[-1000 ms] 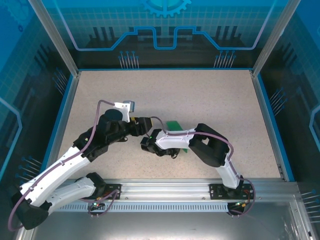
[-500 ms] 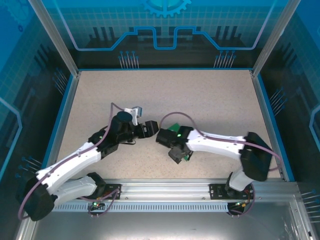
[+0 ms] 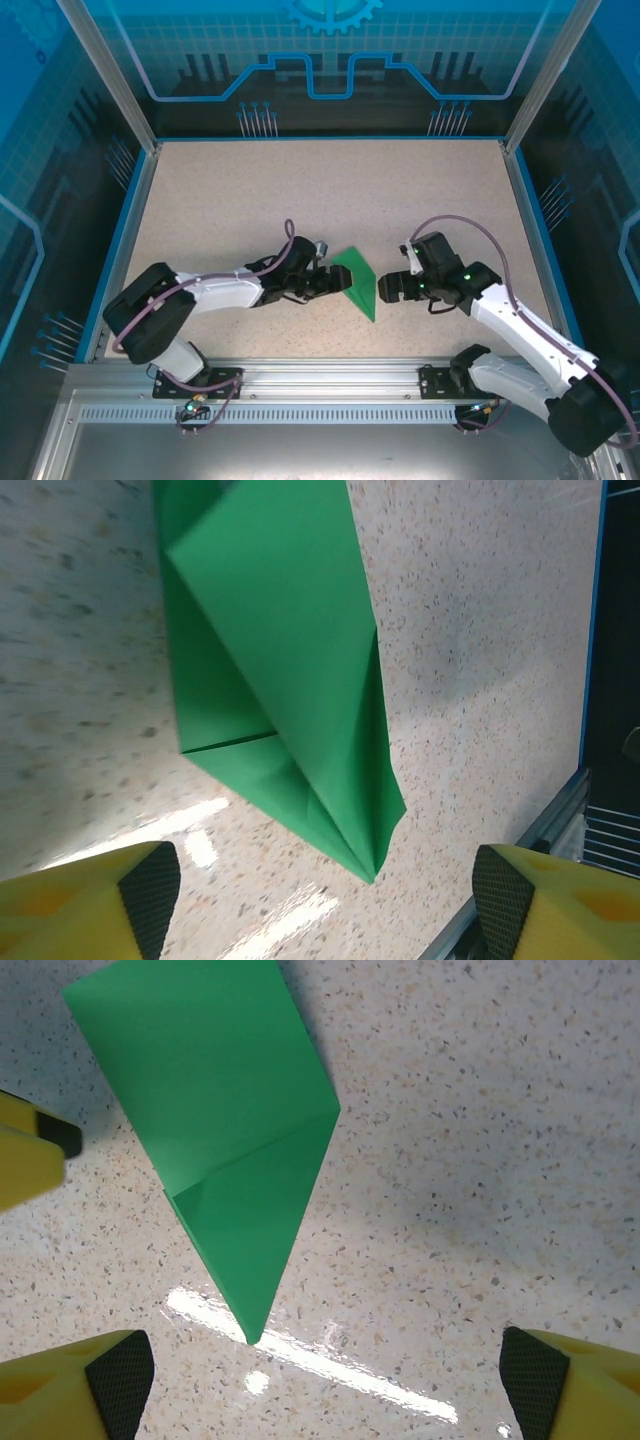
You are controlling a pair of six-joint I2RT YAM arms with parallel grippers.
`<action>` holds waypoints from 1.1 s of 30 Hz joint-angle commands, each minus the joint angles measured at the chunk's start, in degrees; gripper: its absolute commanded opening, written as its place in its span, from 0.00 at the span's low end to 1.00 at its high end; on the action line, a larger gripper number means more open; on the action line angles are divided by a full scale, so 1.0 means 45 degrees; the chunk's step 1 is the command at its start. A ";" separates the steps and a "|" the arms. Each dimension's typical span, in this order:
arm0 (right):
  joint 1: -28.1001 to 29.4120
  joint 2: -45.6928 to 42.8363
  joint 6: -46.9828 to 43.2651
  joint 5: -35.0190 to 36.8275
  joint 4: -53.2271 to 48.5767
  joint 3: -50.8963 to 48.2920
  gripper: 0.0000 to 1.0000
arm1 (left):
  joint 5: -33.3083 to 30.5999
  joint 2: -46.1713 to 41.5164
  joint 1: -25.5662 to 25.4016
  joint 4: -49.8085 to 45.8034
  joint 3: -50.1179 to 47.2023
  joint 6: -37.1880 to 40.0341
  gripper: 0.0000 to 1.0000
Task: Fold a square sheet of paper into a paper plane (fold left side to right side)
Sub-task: Turn over the paper at the center of the table, then fold the wing for the fifth time at the center of the table.
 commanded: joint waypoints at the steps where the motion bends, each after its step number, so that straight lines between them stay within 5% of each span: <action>1: -0.0697 -0.0273 -0.0067 -0.1735 0.0459 -0.0449 0.93 | 0.0434 0.0707 -0.0297 0.0888 0.0713 -0.0572 0.78; 16: -0.1679 -0.0475 -0.0265 -0.2651 0.0776 -0.1079 0.92 | 0.1179 0.3022 -0.0889 0.1292 0.1966 -0.1554 0.62; 25: -0.1835 -0.0128 -0.0234 -0.3667 0.1403 -0.1421 0.92 | 0.0904 0.3608 -0.0870 0.1905 0.2218 -0.0831 0.37; 33: -0.2784 0.0605 -0.0444 -0.6416 0.2845 -0.1778 0.92 | 0.1005 0.3394 -0.0361 0.3179 0.1175 0.0189 0.09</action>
